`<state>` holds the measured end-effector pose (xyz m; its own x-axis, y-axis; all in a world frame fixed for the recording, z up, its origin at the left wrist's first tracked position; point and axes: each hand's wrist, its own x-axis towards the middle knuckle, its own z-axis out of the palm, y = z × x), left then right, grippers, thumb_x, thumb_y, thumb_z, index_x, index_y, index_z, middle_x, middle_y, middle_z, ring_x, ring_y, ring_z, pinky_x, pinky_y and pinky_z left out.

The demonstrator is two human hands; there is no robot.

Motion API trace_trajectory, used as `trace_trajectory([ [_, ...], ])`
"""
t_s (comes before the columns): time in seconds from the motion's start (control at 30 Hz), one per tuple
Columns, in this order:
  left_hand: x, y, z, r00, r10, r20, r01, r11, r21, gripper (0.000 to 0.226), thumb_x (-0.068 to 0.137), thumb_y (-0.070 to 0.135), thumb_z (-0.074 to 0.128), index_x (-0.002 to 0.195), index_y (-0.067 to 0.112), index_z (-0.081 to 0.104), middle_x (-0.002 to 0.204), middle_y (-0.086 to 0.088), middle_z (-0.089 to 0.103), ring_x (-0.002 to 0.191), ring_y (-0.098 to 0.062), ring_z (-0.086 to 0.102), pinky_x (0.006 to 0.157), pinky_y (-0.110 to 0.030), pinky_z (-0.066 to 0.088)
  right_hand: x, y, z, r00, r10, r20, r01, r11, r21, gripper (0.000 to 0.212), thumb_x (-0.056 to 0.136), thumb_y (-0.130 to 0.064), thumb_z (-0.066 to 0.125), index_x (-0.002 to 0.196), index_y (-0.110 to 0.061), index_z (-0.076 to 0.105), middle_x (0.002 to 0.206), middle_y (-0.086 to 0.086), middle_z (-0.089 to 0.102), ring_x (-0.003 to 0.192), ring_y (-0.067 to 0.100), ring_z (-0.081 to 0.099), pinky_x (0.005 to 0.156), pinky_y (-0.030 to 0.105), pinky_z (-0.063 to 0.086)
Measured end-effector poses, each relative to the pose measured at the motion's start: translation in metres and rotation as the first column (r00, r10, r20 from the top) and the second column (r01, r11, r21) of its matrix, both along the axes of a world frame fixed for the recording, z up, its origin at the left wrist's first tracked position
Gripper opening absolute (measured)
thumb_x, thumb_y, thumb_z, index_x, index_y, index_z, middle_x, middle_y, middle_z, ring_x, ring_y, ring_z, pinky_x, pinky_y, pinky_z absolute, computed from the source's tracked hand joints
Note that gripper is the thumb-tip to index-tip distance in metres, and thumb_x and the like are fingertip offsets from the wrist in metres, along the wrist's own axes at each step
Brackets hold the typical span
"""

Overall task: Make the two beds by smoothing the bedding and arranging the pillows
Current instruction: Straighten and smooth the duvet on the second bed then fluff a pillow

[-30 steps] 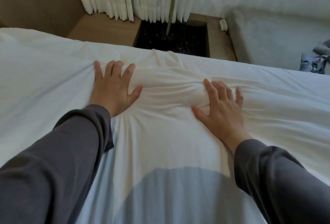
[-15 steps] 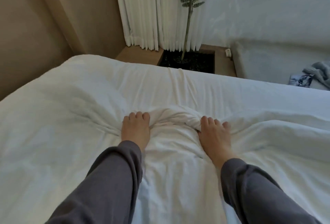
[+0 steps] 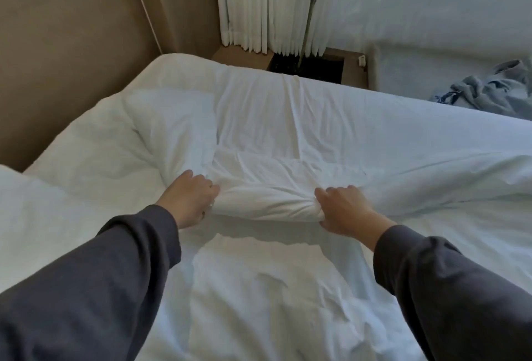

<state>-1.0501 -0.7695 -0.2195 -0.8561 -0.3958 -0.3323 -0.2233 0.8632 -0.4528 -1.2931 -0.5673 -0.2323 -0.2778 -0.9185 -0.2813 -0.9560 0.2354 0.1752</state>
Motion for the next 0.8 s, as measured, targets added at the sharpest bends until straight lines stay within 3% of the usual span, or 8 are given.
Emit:
trace_trajectory([
  [0.1,0.035,0.031,0.005,0.999,0.046,0.013,-0.047,0.996,0.071,0.031,0.088,0.015,0.05,0.119,0.017,0.048,0.113,-0.003,0.057,0.103,-0.024,0.055,0.073,-0.031,0.028,0.034,0.035,0.008,0.999,-0.019,0.049,0.019,1.0,-0.015,0.038,0.088,-0.036,0.054,0.118,-0.018,0.04,0.104,0.001,0.064,0.091,0.026,0.065,0.067,0.033,0.038],
  [0.27,0.088,0.068,0.035,0.971,0.189,-0.146,-0.176,0.979,0.1,0.022,0.09,0.019,0.047,0.113,0.017,0.048,0.105,-0.003,0.06,0.094,-0.026,0.061,0.065,-0.032,0.035,0.088,0.085,0.046,0.989,-0.1,0.105,0.109,0.991,-0.077,0.034,0.087,-0.037,0.054,0.111,-0.019,0.039,0.084,-0.001,0.051,0.075,0.025,0.052,0.066,0.033,0.038],
  [0.4,0.15,0.121,0.036,0.949,0.26,-0.176,-0.247,0.965,0.092,0.022,0.09,0.02,0.045,0.112,0.019,0.046,0.095,0.0,0.06,0.083,-0.024,0.059,0.06,-0.032,0.034,0.145,0.138,0.049,0.984,-0.09,0.15,0.1,0.993,-0.059,0.031,0.086,-0.038,0.054,0.109,-0.019,0.046,0.099,0.003,0.062,0.092,0.029,0.062,0.068,0.033,0.037],
  [0.53,0.212,0.183,0.002,0.928,0.362,-0.092,-0.348,0.926,0.145,0.038,0.088,0.021,0.046,0.126,0.024,0.043,0.108,-0.001,0.061,0.105,-0.025,0.058,0.067,-0.032,0.039,0.208,0.182,0.013,0.972,-0.134,0.193,0.129,0.991,0.038,0.028,0.086,-0.03,0.053,0.111,-0.017,0.049,0.107,0.006,0.065,0.097,0.029,0.063,0.07,0.032,0.036],
  [0.7,0.232,0.214,-0.033,0.842,0.539,0.019,-0.513,0.79,0.335,0.05,0.086,0.029,0.055,0.133,0.028,0.038,0.126,0.0,0.052,0.119,-0.023,0.049,0.088,-0.035,0.044,0.241,0.195,-0.031,0.944,-0.294,0.147,0.292,0.956,0.038,0.033,0.088,-0.026,0.053,0.118,-0.02,0.044,0.116,0.005,0.062,0.107,0.029,0.061,0.083,0.042,0.043],
  [0.8,0.217,0.21,-0.024,0.773,0.631,0.06,-0.592,0.685,0.424,0.039,0.088,0.028,0.049,0.127,0.024,0.047,0.128,-0.003,0.054,0.115,-0.025,0.053,0.086,-0.034,0.043,0.242,0.195,-0.028,0.942,-0.307,0.136,0.305,0.952,0.037,0.034,0.088,-0.024,0.052,0.121,-0.02,0.044,0.118,0.003,0.061,0.11,0.028,0.06,0.091,0.043,0.04],
])
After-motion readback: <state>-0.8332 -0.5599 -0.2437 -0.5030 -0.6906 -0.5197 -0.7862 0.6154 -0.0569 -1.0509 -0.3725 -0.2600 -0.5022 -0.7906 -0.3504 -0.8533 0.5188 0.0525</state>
